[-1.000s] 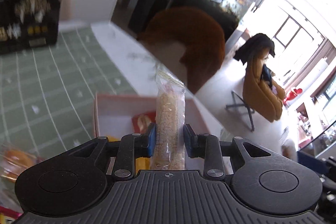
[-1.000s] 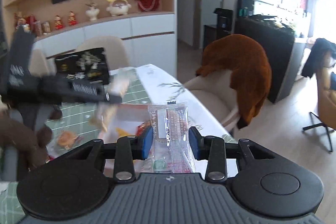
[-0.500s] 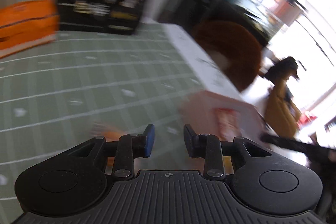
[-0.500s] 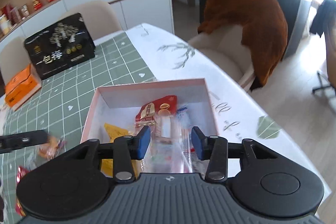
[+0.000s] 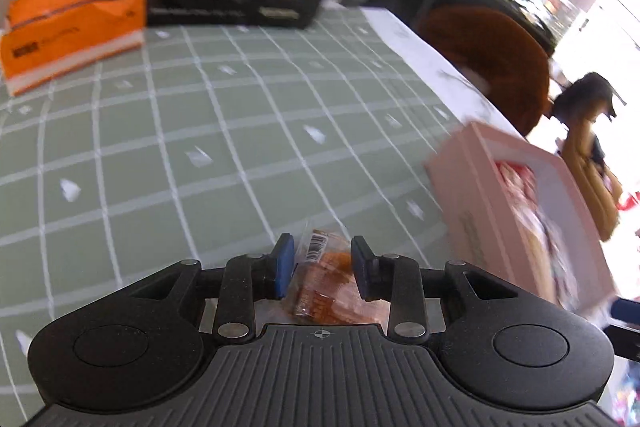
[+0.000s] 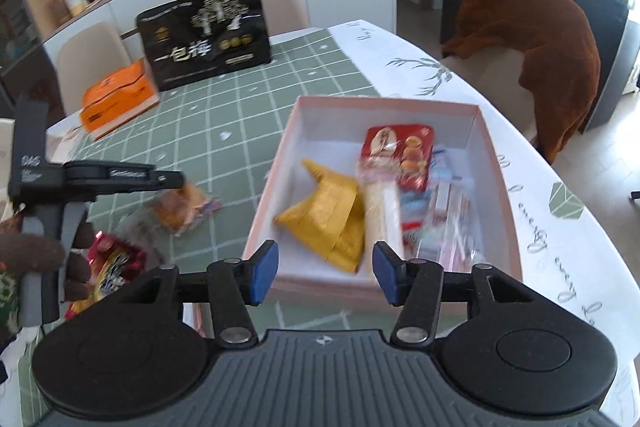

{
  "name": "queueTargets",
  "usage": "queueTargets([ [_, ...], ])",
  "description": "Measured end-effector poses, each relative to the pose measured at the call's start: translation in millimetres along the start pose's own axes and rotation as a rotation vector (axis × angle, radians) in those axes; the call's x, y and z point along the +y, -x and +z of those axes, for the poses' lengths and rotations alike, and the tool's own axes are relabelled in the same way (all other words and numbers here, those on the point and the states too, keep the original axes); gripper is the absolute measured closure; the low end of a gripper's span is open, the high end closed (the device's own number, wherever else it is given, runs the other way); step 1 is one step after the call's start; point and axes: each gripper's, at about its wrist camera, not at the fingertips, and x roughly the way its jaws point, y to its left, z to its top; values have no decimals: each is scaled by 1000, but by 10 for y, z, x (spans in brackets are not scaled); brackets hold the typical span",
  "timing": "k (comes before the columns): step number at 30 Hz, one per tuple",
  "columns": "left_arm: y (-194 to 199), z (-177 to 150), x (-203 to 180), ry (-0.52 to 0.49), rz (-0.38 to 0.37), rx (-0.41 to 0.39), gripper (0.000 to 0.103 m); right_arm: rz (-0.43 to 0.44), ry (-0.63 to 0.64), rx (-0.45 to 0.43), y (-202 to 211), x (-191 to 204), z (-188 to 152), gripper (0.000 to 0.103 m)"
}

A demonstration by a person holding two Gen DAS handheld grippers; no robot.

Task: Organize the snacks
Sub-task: 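Grasp a clear packet with the left tool while the right tool grasps the round cake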

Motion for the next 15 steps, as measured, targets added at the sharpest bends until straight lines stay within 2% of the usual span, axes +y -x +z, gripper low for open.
queueTargets([
  [4,76,-283,-156,-51,-46,32,67,37,24,26,35,70,-153,45],
  [8,221,-527,-239,-47,-142,88,67,92,51,63,-36,227,-285,45],
  [10,281,-579,-240,-34,-157,100,68,128,60,91,-110,323,-333,45],
  [15,685,-608,-18,122,-134,8,70,178,122,112,-331,656,-418,45],
])
